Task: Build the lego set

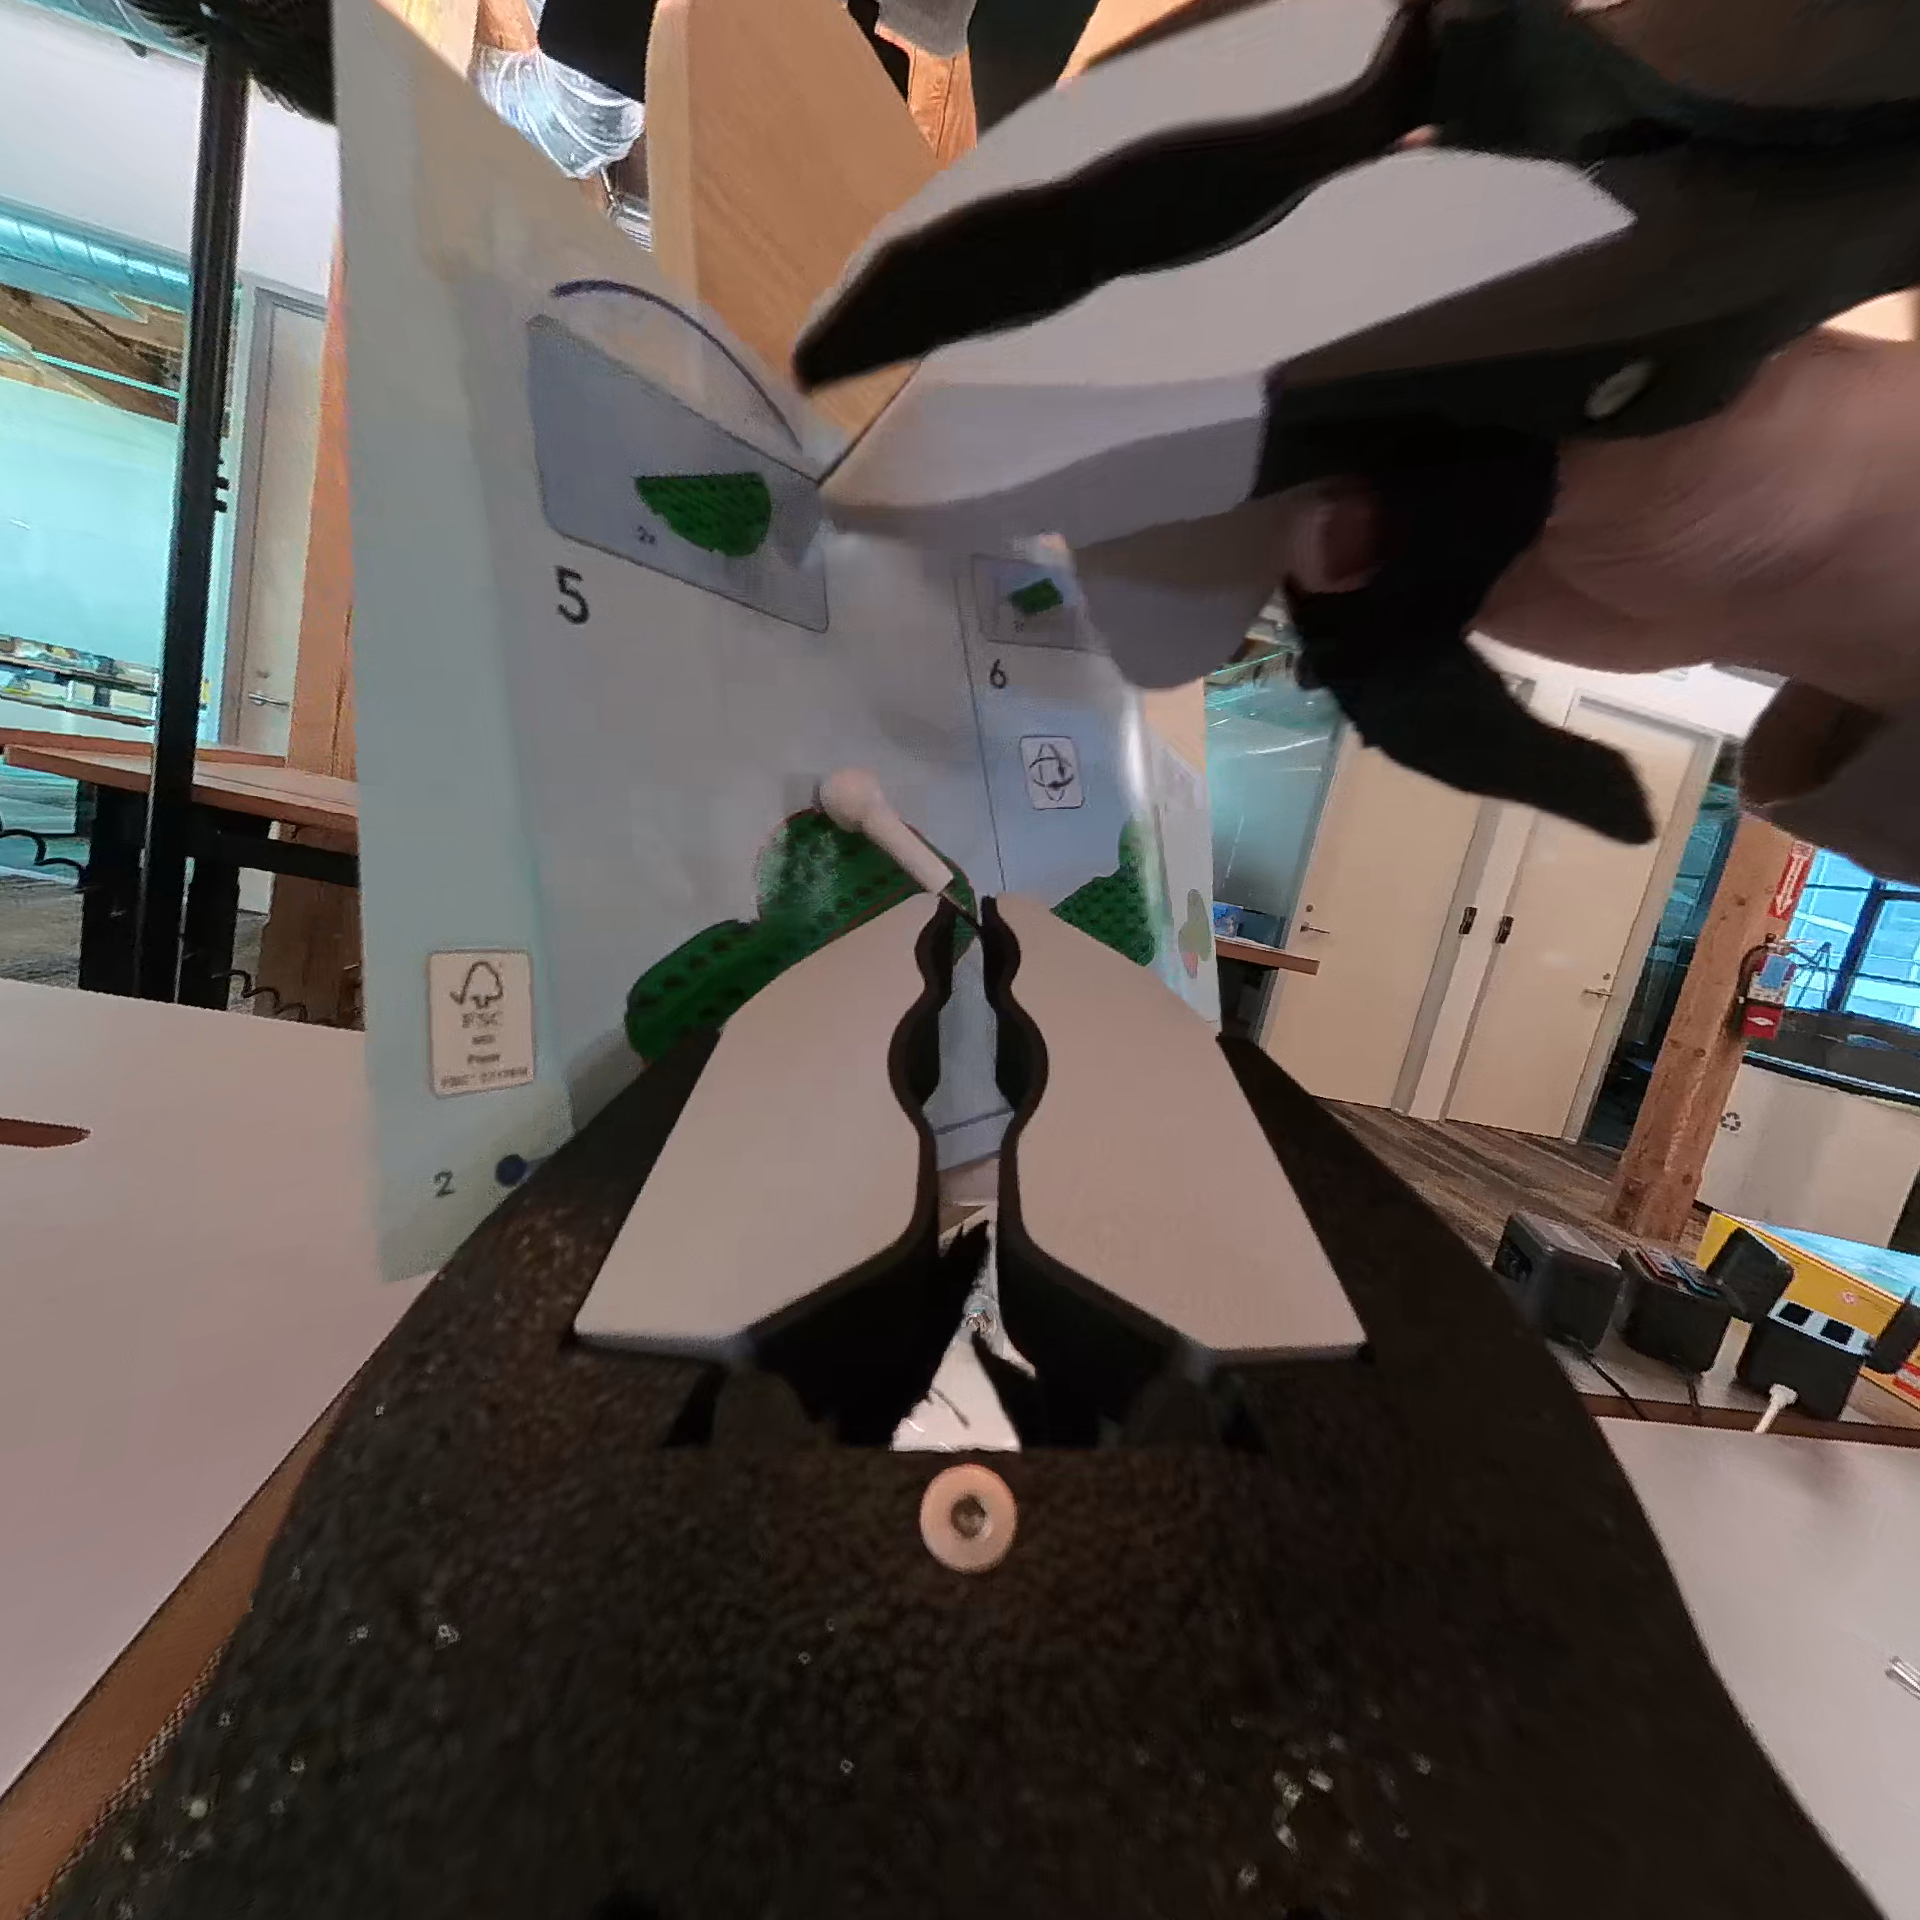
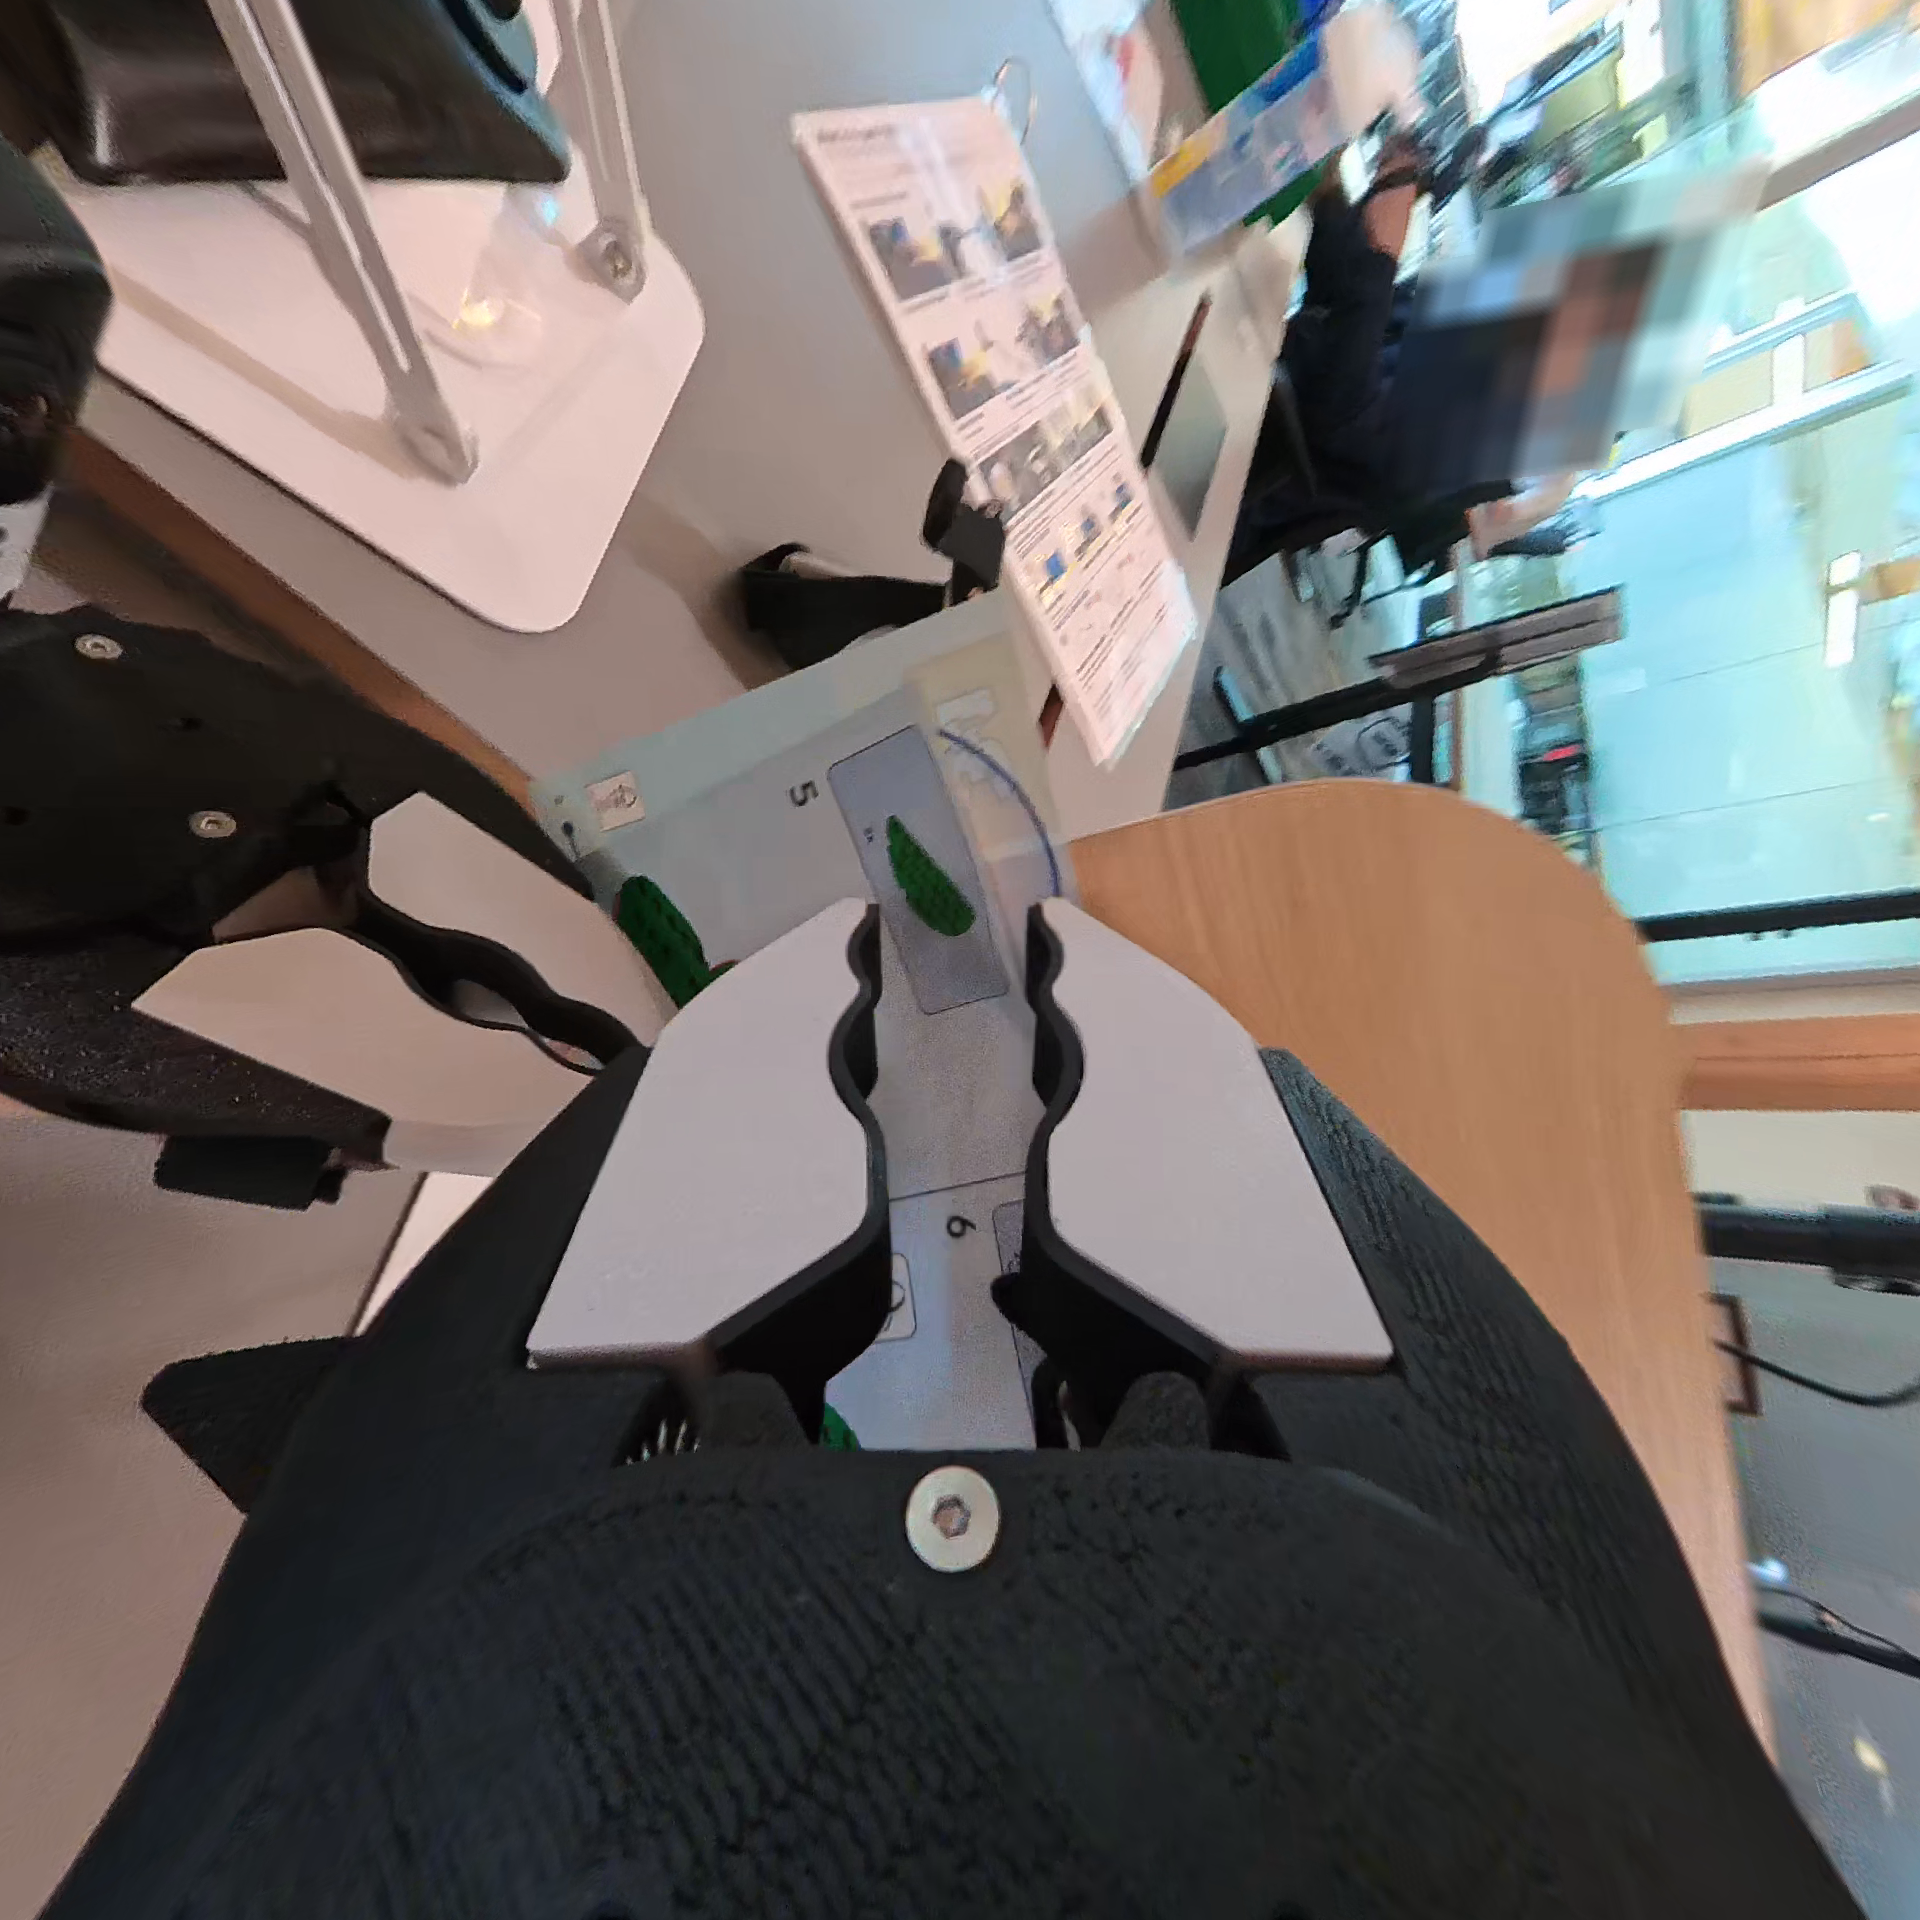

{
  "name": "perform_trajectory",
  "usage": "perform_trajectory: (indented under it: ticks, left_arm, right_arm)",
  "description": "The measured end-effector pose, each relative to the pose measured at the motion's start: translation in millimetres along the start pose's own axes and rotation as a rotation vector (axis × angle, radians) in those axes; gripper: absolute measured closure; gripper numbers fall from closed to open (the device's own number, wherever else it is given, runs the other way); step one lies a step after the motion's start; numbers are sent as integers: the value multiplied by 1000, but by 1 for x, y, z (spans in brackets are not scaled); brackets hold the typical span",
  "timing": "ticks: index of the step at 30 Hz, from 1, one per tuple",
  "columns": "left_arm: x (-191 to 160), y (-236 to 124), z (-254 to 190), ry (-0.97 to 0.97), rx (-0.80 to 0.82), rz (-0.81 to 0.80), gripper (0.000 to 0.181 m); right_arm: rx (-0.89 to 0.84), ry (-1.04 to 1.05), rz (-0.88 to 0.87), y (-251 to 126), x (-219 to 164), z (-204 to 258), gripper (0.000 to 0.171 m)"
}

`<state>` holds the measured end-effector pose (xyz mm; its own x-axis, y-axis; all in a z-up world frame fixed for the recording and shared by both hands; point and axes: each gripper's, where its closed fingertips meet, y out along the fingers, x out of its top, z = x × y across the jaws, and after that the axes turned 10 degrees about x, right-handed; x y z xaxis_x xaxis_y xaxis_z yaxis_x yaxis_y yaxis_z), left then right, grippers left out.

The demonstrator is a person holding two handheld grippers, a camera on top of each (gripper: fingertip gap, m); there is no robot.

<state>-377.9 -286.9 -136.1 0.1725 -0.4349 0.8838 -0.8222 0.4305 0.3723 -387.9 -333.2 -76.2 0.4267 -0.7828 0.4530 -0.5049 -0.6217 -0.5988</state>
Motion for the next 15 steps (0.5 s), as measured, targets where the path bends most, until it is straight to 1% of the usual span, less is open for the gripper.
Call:
perform_trajectory:
  ticks: [1, 4, 6, 8, 9, 12, 15]
  left_arm:
    - [0, 0, 0, 1, 3, -2, 176]
    - [1, -2, -6, 19, -10, -15, 166]
    - [4, -2, -9, 45, 12, -32, 164]
    - [24, -8, -15, 64, 43, -129, 168]
    - [33, -11, -18, 81, 57, -165, 169]
    - [53, -22, -25, 128, 102, -247, 169]
    - [51, -28, -25, 147, 136, -228, 168]
  right_arm:
    - [-40, -10, -35, -7, 5, -3, 144]
    - [-196, 19, -135, -39, 15, -16, 143]
    - [-302, 93, -145, -59, 5, -22, 143]
    - [-368, 180, -98, -70, -18, -18, 143]
    - [-405, 232, -37, -73, -36, -15, 144]
    - [-456, 380, 115, -73, -91, 8, 154]
    - [-439, 492, 150, -65, -128, 35, 159]
